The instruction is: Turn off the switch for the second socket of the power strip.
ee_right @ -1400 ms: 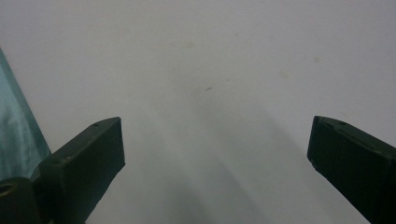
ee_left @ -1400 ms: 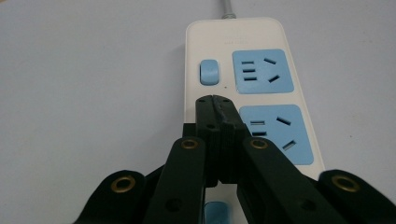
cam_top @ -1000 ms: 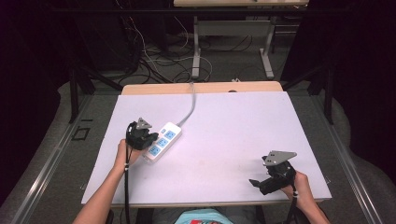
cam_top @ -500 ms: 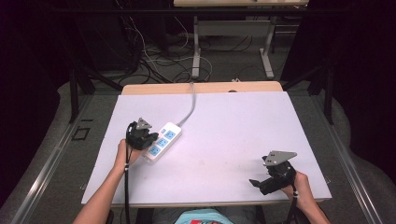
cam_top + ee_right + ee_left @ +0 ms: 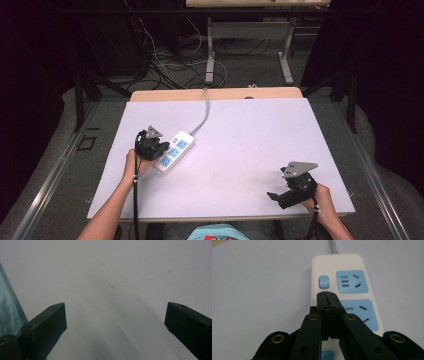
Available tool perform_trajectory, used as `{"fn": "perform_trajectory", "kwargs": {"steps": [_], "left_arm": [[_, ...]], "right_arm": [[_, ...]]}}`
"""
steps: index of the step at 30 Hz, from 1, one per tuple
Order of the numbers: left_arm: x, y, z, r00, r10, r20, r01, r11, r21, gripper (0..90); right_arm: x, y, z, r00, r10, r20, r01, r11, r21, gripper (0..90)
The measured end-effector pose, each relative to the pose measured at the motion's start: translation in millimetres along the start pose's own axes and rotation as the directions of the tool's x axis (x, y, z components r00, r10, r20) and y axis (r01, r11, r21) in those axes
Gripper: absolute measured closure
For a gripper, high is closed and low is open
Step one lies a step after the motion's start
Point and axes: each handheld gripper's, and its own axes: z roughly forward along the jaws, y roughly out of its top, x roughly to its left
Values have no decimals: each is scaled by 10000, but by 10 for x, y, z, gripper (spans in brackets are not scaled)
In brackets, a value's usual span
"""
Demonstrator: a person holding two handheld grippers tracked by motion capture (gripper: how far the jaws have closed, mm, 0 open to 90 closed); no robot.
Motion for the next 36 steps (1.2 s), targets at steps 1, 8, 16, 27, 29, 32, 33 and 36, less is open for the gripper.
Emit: {"fn": "perform_trajectory", "kwargs": {"steps": [1, 8, 16, 27, 29, 32, 33, 36], "left_arm": [[0, 15, -11, 10000, -7, -35, 7, 10000, 93, 900], [-6, 16, -15, 9999, 121, -73, -120, 9998, 144, 900], [-8, 17, -18, 9999, 150, -77, -149, 9997, 168, 899], [-14, 18, -22, 9998, 162, -88, -160, 9997, 191, 899], [-9, 18, -23, 9998, 183, -117, -181, 9997, 191, 898], [-13, 15, -17, 9997, 167, -187, -165, 9998, 125, 899], [-11, 17, -19, 9997, 191, -182, -188, 9997, 154, 898], [-19, 18, -17, 9997, 181, -165, -179, 9998, 116, 898]], "right_arm": [[0, 0, 0, 10000, 0, 0, 0, 10000, 0, 39], [1, -1, -10, 10000, -42, -16, 42, 10000, -3, 38], [7, -1, -8, 10000, -47, -11, 47, 10000, -50, 39], [11, -3, -9, 10000, -32, 15, 32, 10000, -29, 38], [10, -3, -9, 10000, -34, 8, 34, 10000, -30, 39], [9, -3, -6, 10000, -38, -28, 38, 10000, -31, 38], [9, -3, -6, 10000, -44, -28, 44, 10000, -32, 38], [10, -3, -4, 10000, -42, -63, 42, 10000, -20, 39]]}}
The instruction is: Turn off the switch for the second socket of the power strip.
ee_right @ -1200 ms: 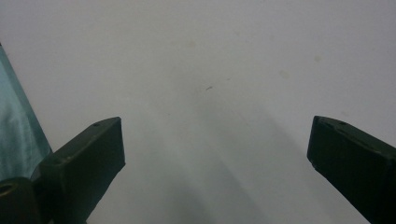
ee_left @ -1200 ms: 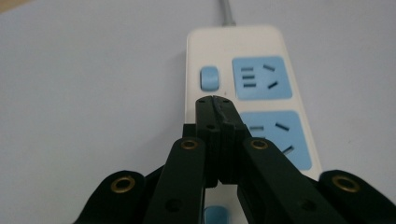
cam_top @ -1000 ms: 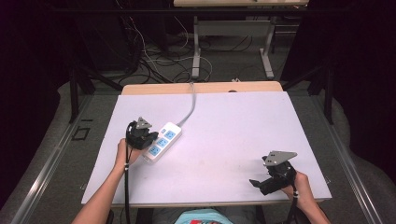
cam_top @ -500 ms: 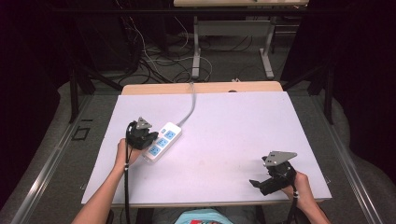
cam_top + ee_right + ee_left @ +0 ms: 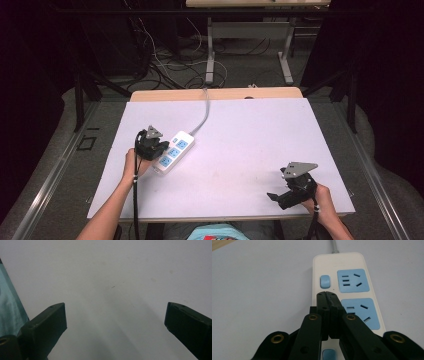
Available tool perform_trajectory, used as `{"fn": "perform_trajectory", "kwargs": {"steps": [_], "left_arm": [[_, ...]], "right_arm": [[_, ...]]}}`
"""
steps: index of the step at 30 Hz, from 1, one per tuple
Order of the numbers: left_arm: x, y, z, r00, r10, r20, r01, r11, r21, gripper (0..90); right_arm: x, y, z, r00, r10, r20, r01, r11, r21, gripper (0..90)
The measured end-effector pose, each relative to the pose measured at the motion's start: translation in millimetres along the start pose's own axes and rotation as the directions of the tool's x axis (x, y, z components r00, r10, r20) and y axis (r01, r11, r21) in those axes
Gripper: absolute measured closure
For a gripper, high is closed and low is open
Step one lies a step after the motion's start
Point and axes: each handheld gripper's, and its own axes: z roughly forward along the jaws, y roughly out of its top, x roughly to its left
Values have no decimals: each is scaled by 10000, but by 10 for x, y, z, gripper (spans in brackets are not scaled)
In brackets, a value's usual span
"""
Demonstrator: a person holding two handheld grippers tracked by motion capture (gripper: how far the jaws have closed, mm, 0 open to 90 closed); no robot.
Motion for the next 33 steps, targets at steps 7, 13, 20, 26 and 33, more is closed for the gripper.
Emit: {"fn": "perform_trajectory", "kwargs": {"steps": [7, 13, 20, 26, 33], "left_arm": [[3, 6, -17, 9999, 106, 55, -105, 9999, -111, 857], [-10, 37, -69, 10000, 65, 50, -63, 9994, -332, 668], [-19, 75, -145, 9997, -192, -130, 186, 9988, -444, 391], [-33, 80, -186, 9980, -492, -400, 468, 9972, -584, 179], [-63, 65, -254, 9971, -602, -474, 565, 9956, -749, 76]], "right_arm": [[2, 3, 1, 10000, -8, -6, 8, 10000, 38, 38], [-2, 4, -2, 10000, -72, 19, 72, 10000, 7, 38], [4, 7, -7, 10000, -56, 19, 55, 9999, 96, 38], [12, 0, -8, 10000, 54, 13, -54, 10000, 21, 39], [10, 2, -11, 10000, -19, -21, 19, 9999, 116, 38]]}}
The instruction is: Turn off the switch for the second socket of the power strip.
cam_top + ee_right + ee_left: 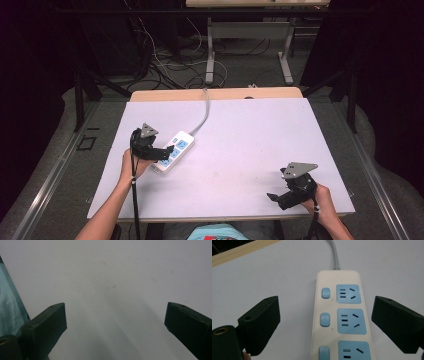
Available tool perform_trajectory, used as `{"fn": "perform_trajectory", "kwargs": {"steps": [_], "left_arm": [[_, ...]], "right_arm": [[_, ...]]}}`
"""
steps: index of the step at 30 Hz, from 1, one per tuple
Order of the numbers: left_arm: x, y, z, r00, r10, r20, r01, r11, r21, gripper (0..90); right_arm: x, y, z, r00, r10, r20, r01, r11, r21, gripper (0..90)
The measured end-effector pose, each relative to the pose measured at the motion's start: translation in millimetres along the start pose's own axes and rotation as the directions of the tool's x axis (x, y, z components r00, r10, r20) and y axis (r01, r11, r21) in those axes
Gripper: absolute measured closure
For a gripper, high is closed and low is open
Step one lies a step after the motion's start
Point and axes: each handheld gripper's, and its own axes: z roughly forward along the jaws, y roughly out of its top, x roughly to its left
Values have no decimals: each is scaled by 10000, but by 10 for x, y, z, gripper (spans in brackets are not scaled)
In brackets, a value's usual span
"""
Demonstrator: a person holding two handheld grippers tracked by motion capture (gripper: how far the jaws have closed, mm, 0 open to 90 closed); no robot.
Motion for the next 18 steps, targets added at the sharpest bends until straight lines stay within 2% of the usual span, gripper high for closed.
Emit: {"fn": "perform_trajectory", "kwargs": {"steps": [5, 6, 10, 11, 15, 16, 18], "left_arm": [[-26, -16, -47, 9998, 175, -35, -175, 9998, 121, 15], [-40, -24, -52, 10000, 62, -19, -62, 10000, 36, 6], [-57, -53, -109, 9998, 181, -72, -181, 9998, 43, 0], [-64, -61, -122, 10000, 96, -24, -96, 10000, 11, 0], [-72, -81, -182, 9998, 169, -63, -169, 9998, -107, 0], [-87, -88, -189, 10000, 54, -73, -56, 9998, -188, 0], [-96, -94, -206, 9998, 153, -85, -156, 9996, -250, 0]], "right_arm": [[3, -5, -5, 9999, 67, 92, -66, 9999, -101, 39], [3, -6, -8, 9999, 61, 87, -60, 9999, -94, 39], [0, -6, -7, 10000, 21, 95, -20, 9999, -102, 39], [5, -7, -8, 9999, 82, 96, -81, 9999, -91, 39], [4, -8, -4, 10000, 79, 61, -78, 9999, -70, 38], [4, -9, -5, 9999, 81, 68, -80, 9999, -71, 38], [-4, -10, -6, 10000, -17, 39, 18, 10000, -90, 38]]}}
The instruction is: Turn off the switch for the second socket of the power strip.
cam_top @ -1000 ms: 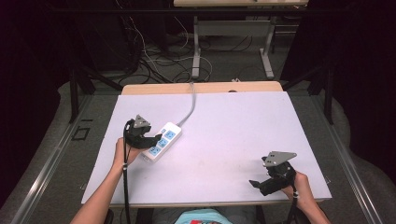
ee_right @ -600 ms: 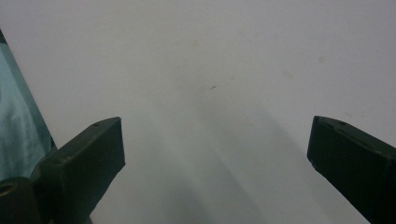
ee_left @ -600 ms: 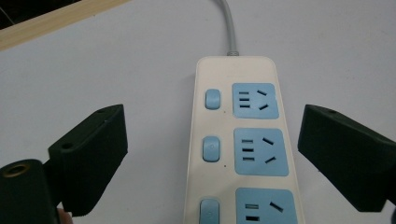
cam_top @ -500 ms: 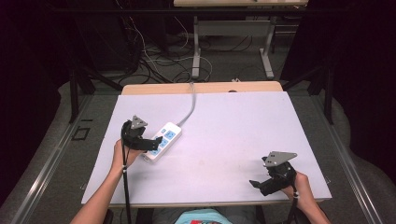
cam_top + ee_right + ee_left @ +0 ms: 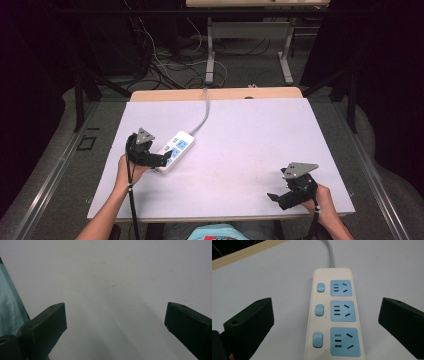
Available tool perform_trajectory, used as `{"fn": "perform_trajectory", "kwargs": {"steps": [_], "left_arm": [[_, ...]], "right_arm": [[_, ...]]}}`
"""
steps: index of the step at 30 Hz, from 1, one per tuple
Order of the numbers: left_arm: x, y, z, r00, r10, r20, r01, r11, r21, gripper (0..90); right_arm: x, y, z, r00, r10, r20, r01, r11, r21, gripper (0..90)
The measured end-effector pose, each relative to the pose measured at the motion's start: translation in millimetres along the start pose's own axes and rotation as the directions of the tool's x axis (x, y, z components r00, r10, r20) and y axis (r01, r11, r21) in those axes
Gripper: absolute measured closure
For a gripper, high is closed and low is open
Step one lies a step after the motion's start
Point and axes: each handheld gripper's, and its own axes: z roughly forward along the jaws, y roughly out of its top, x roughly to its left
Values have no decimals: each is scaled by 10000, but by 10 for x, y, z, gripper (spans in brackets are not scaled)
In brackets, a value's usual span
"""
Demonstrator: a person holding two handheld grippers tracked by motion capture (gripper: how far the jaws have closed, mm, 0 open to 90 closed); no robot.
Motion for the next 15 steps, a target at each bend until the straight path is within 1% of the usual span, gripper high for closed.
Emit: {"fn": "perform_trajectory", "kwargs": {"steps": [1, 2, 3, 4, 6, 8, 9, 12, 13, 14, 15], "left_arm": [[-4, -4, -9, 10000, 56, 36, -56, 10000, 13, 0], [-19, -10, -17, 10000, -31, 49, 31, 10000, 30, 0], [-20, -11, -22, 9999, 89, 71, -89, 10000, 1, 0], [-31, -14, -31, 10000, 69, 33, -69, 10000, 9, 0], [-45, -19, -47, 9999, 124, 85, -124, 9999, -5, 0], [-55, -23, -71, 9998, 189, 81, -189, 9998, -29, 0], [-63, -25, -81, 9998, 164, 100, -164, 9998, -59, 0], [-95, -53, -111, 9996, 193, 192, -193, 9998, 35, 0], [-103, -66, -118, 9994, 292, 188, -293, 9995, 66, 0], [-119, -81, -124, 9994, 233, 239, -234, 9997, 44, 0], [-129, -95, -134, 9993, 263, 266, -265, 9996, 76, 0]], "right_arm": [[8, -2, -4, 9999, 108, 12, -108, 9999, 26, 38], [5, -2, -3, 10000, 96, -1, -96, 10000, 22, 39], [5, -3, -4, 9999, 104, 0, -104, 9999, 17, 39], [5, -2, -1, 9999, 114, 28, -114, 9999, 10, 38], [8, -2, -4, 9999, 119, 30, -119, 9999, 31, 38], [0, -1, -1, 10000, -5, 5, 5, 10000, 6, 38], [6, -2, -2, 10000, 83, 1, -83, 10000, 19, 39], [2, -2, -2, 10000, 42, -2, -42, 10000, 9, 39], [5, -2, -3, 10000, 83, 1, -83, 10000, 18, 38], [6, -2, -2, 10000, 77, 1, -77, 10000, 17, 38], [6, -1, -2, 10000, 77, -2, -77, 10000, 20, 38]]}}
